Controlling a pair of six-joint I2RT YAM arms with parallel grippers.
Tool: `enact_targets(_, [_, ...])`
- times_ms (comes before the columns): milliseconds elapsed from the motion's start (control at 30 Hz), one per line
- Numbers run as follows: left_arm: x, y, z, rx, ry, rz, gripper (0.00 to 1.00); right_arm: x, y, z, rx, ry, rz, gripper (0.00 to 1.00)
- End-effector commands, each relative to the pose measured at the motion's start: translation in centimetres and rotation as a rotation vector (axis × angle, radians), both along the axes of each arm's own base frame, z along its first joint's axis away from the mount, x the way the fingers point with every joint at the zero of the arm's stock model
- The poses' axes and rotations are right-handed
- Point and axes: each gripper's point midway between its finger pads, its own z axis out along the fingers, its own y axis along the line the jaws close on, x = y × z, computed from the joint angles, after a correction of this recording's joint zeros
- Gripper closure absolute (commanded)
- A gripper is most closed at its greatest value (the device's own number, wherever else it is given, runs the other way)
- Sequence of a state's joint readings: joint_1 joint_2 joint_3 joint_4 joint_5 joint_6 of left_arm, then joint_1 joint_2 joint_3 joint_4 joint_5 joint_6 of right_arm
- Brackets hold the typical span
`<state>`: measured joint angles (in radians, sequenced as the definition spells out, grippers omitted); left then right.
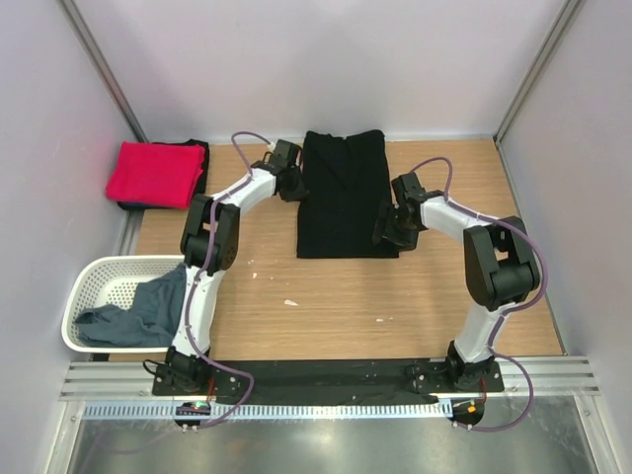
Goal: Fold and stack the t-shirts
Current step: Fold the tshirt
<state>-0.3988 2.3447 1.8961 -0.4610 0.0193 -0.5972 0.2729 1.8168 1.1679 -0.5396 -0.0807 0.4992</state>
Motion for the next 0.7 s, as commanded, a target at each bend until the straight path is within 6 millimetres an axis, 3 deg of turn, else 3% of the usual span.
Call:
enact_targets(0, [2.8,0.3,2.0,-0.013,-0.099,0.042,0.95,-2.4,-1.6,-1.4,-0.073,0.065,-0.006,0.3])
enact_targets(133, [3.7,0.6,2.8,-0.044,-0.126,0.082,1.0,-2.9,-2.1,-1.7,-0.093,0.071,-0.008,0.3])
enact_targets(300, [4.5,1.0,4.6,-0.055,-0.175,0.108,1.0,-3.1,-2.3,-1.7,-0.101,0.077,-0.012,0.3])
enact_targets(467, [3.7,2.0,5.6,-0.053,-0.195,0.133,1.0,-3.2,-3.0,-1.8,-0.135,0.08,-0.036,0.3])
enact_targets(633, [2.4,2.4,5.0,-0.052,-0.165,0.131,0.98,-3.3,-3.0,-1.8,-0.14,0.09,-0.041,0.29])
enact_targets(667, [2.0,2.2,4.9,-0.063,-0.154,0.115,0.91,-2.9,-2.7,-1.3,-0.13,0.083,-0.037,0.29])
